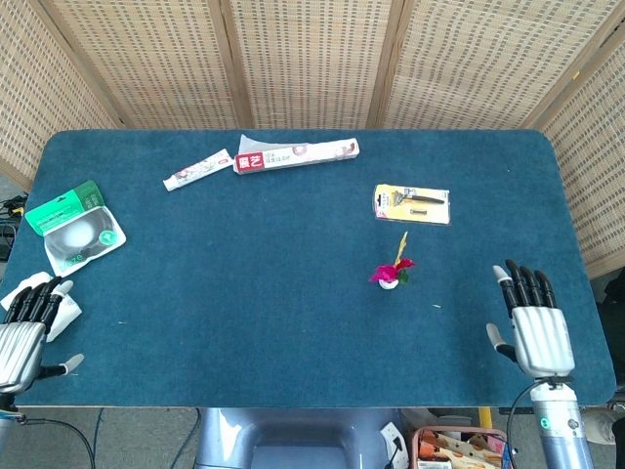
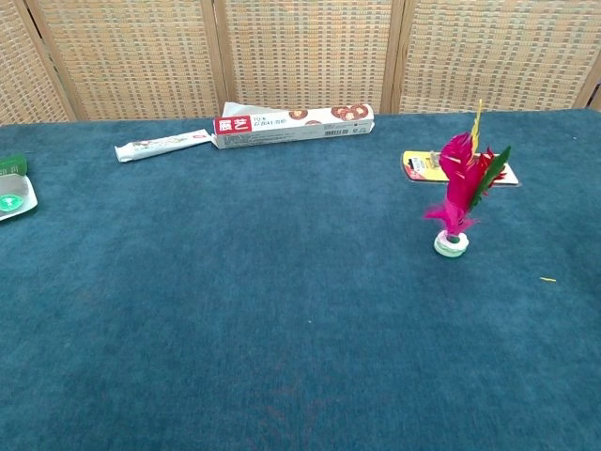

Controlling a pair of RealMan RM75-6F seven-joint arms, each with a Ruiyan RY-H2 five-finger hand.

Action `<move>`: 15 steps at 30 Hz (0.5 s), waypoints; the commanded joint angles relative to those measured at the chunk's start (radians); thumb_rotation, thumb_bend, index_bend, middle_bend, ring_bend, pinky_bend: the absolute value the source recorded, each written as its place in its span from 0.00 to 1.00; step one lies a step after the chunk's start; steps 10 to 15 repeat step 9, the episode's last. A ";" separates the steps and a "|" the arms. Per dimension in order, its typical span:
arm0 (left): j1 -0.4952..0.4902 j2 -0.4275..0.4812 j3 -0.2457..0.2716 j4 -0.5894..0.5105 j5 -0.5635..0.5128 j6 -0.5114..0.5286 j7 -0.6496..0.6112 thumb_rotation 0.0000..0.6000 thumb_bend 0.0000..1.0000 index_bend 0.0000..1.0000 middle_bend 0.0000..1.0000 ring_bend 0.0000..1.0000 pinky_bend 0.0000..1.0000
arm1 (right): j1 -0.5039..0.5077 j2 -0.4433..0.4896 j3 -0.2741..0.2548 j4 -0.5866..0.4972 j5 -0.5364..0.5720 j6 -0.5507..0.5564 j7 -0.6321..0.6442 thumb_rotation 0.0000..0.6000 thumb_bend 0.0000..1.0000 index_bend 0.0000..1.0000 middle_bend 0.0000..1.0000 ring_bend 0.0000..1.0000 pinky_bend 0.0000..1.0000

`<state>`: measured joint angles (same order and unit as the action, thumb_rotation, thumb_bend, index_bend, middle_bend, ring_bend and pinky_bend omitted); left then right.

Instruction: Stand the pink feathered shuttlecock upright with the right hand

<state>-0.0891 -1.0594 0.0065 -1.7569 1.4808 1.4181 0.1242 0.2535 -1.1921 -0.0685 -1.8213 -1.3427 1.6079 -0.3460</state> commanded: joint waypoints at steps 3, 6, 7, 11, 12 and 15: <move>0.001 -0.007 -0.002 0.005 -0.005 0.000 0.012 1.00 0.00 0.00 0.00 0.00 0.00 | -0.072 -0.006 -0.028 0.086 -0.067 0.022 0.080 1.00 0.22 0.00 0.00 0.00 0.00; 0.001 -0.013 -0.002 0.009 -0.005 0.003 0.018 1.00 0.00 0.00 0.00 0.00 0.00 | -0.088 -0.008 -0.025 0.101 -0.079 0.020 0.074 1.00 0.11 0.00 0.00 0.00 0.00; 0.001 -0.015 -0.003 0.010 -0.004 0.004 0.020 1.00 0.00 0.00 0.00 0.00 0.00 | -0.091 -0.007 -0.021 0.103 -0.081 0.021 0.070 1.00 0.07 0.00 0.00 0.00 0.00; 0.001 -0.018 -0.002 0.012 -0.004 0.004 0.023 1.00 0.00 0.00 0.00 0.00 0.00 | -0.099 -0.009 -0.010 0.107 -0.078 0.021 0.053 1.00 0.01 0.00 0.00 0.00 0.00; 0.001 -0.018 -0.002 0.012 -0.004 0.004 0.023 1.00 0.00 0.00 0.00 0.00 0.00 | -0.099 -0.009 -0.010 0.107 -0.078 0.021 0.053 1.00 0.01 0.00 0.00 0.00 0.00; 0.001 -0.018 -0.002 0.012 -0.004 0.004 0.023 1.00 0.00 0.00 0.00 0.00 0.00 | -0.099 -0.009 -0.010 0.107 -0.078 0.021 0.053 1.00 0.01 0.00 0.00 0.00 0.00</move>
